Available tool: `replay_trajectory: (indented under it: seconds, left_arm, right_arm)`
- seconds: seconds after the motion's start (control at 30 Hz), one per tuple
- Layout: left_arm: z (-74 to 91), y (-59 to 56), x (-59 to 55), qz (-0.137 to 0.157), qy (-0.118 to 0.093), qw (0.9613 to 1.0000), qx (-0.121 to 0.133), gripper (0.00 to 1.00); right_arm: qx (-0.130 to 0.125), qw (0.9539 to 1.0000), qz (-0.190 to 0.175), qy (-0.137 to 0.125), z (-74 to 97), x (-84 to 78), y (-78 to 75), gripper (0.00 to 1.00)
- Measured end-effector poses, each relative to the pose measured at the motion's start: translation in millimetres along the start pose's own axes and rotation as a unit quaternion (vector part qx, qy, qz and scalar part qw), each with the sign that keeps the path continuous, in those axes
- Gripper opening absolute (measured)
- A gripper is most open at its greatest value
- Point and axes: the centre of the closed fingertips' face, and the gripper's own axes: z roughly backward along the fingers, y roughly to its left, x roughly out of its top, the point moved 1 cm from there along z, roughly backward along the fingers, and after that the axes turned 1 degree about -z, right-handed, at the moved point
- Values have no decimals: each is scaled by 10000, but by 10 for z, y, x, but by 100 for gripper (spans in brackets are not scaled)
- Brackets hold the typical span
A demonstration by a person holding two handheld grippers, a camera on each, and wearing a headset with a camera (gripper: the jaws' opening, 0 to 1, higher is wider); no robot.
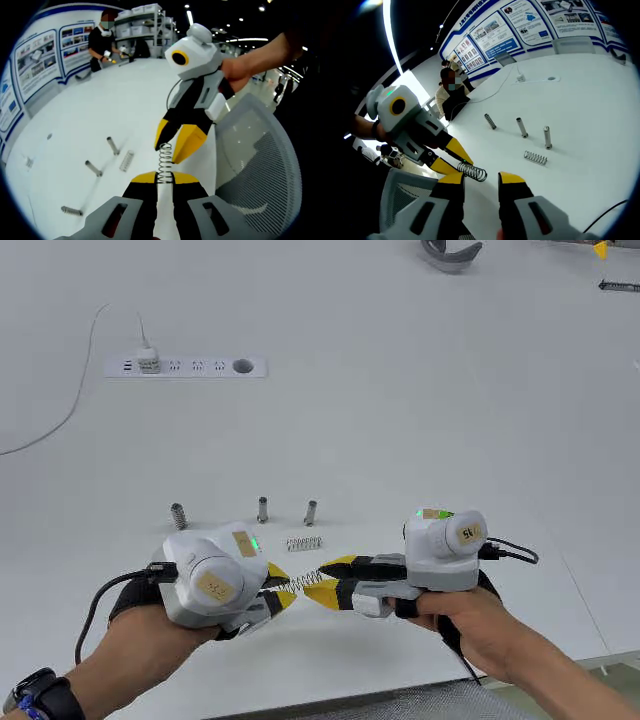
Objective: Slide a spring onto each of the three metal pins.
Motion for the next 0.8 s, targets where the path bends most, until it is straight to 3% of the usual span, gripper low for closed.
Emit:
replay_trajectory:
  seconds: [0.33,0.8]
  left_arm:
    - [-19,-19,32,-90,-33,9999,-77,10]
    - [-17,-33,23,-247,-3,9996,-138,9]
  right_arm:
    - [235,9995,-188,-12,10,-39,68,18]
    - [380,9987,-340,-81,31,5,107,17]
